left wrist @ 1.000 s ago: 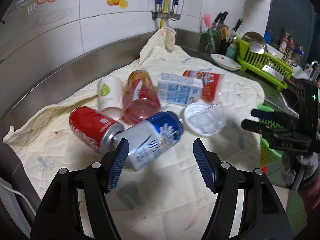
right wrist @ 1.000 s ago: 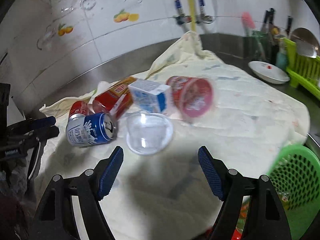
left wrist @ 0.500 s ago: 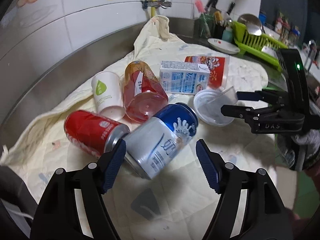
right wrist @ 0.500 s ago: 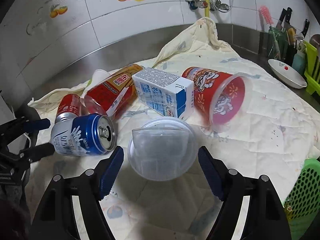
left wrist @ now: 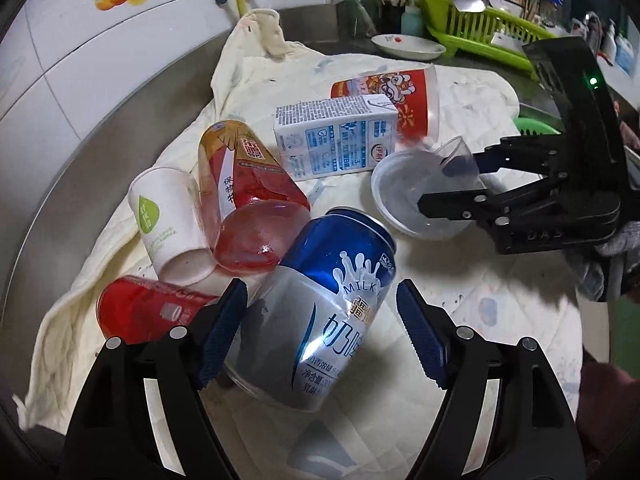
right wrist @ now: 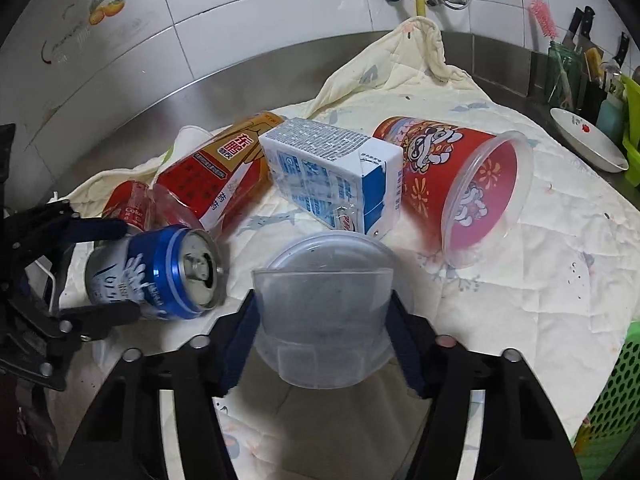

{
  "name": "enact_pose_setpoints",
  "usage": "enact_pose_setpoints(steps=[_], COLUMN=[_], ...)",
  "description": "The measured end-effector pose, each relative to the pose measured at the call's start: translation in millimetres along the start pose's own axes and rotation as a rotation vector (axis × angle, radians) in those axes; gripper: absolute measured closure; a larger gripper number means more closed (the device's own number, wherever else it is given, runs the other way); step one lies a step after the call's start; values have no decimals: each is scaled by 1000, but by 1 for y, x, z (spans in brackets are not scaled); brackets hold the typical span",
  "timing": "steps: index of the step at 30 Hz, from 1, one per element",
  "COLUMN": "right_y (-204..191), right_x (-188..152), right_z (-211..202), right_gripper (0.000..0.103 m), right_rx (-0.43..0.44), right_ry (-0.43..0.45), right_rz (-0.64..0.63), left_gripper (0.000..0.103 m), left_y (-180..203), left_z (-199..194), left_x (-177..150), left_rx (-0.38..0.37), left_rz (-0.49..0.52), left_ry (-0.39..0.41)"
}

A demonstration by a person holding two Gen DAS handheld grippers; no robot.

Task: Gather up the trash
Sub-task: 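Grasp the clear plastic cup with the right tool while the left tool grasps the blue milk can, then carry the clear cup into the basket and open the right tool while the left tool carries the blue can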

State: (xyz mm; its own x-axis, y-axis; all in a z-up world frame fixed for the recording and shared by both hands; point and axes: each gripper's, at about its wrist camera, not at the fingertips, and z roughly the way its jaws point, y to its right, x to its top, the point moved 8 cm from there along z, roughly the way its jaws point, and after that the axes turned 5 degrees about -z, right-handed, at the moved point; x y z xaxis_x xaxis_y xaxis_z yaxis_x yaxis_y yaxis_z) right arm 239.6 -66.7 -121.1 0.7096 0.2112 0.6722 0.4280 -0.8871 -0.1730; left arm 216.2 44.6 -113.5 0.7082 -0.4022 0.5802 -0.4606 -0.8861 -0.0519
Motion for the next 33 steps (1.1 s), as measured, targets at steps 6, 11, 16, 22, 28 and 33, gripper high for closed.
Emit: enact_pose_setpoints(steps=[6, 11, 16, 22, 28, 33], right_y=[-3, -4, -1, 10, 27, 55], right_x=[0, 0, -5, -14, -31, -53], right_z=[-8, -29, -51, -78, -102, -119], right_gripper=[45, 45, 45, 45, 45, 45], right_rx=[10, 28, 31, 16, -21, -82], right_ry=[23, 62, 98, 138, 155, 156], right_rz=[-7, -4, 1, 18, 45, 102], left_gripper=[26, 24, 23, 23, 25, 26], left_y=[0, -5, -2, 4, 5, 7], left_z=[0, 11, 25, 34, 36, 34], left_x=[9, 8, -1, -2, -2, -2], left_rx=[-21, -24, -41, -45, -26, 3], left_rz=[42, 68, 103, 97, 53, 2], left_ry=[-14, -71, -141, -166, -161, -127])
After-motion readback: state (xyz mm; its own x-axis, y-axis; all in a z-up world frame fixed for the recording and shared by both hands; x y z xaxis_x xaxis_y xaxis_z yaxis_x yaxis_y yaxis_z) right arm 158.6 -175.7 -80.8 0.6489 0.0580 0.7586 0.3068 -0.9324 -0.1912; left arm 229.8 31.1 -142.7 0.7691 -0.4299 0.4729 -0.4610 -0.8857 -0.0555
